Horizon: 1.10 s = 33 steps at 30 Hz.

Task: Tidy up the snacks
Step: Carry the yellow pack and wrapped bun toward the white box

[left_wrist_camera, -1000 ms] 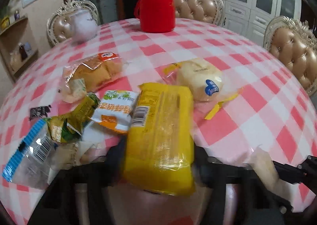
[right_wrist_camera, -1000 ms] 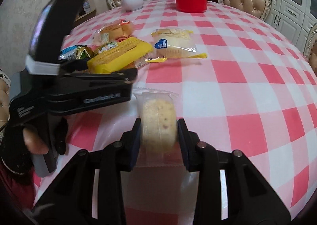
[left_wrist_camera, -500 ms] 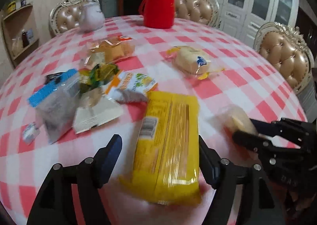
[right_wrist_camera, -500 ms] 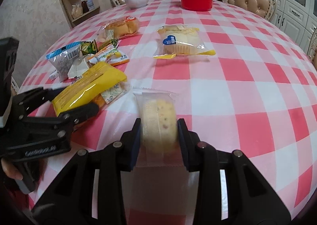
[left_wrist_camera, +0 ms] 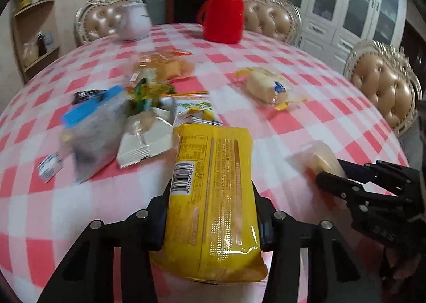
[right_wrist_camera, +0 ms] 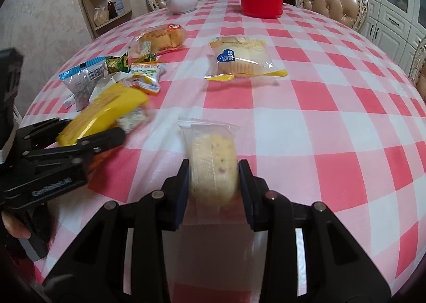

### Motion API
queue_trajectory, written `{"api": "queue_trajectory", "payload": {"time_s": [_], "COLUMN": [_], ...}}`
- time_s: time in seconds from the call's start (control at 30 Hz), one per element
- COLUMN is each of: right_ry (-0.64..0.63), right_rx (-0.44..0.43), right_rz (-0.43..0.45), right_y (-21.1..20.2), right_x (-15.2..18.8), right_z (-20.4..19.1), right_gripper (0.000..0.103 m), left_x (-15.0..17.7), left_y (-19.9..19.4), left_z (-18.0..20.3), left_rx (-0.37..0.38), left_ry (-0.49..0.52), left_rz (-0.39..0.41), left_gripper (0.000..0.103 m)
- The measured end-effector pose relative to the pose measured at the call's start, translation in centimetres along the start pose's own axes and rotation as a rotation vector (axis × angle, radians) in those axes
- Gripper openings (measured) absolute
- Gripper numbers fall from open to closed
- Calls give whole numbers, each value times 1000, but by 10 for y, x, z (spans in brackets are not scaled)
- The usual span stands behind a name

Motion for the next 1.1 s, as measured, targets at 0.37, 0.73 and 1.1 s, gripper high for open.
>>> {"api": "queue_trajectory", "payload": {"time_s": [0.37,0.73,1.1], "right_ry": [-97,-88,-82], "right_rx": [17,-70,-125], "right_rz": [42,78,102], "right_y": [-18,-31,-47], "right_x": [3,7,17], "right_z": [-50,-98,-140], "right_gripper": [39,39,39], "left_x": [9,34,54], "left_y": [-52,-79,-110], "left_z": [-65,-86,-102], "left_rx": [19,-33,-66], "left_ry": [-242,-276,-308], "left_rz": [112,165,213], "left_gripper": [49,49,49]}}
Point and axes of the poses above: each gripper's, at about its wrist camera, not at the fingertips, and y roughly the way its jaws point, z to its right, x to its underside, the point moved 4 cm from there along y, roughly the way its jaws point, and after that the axes turned 10 degrees about -y, right-handed, at the moved point
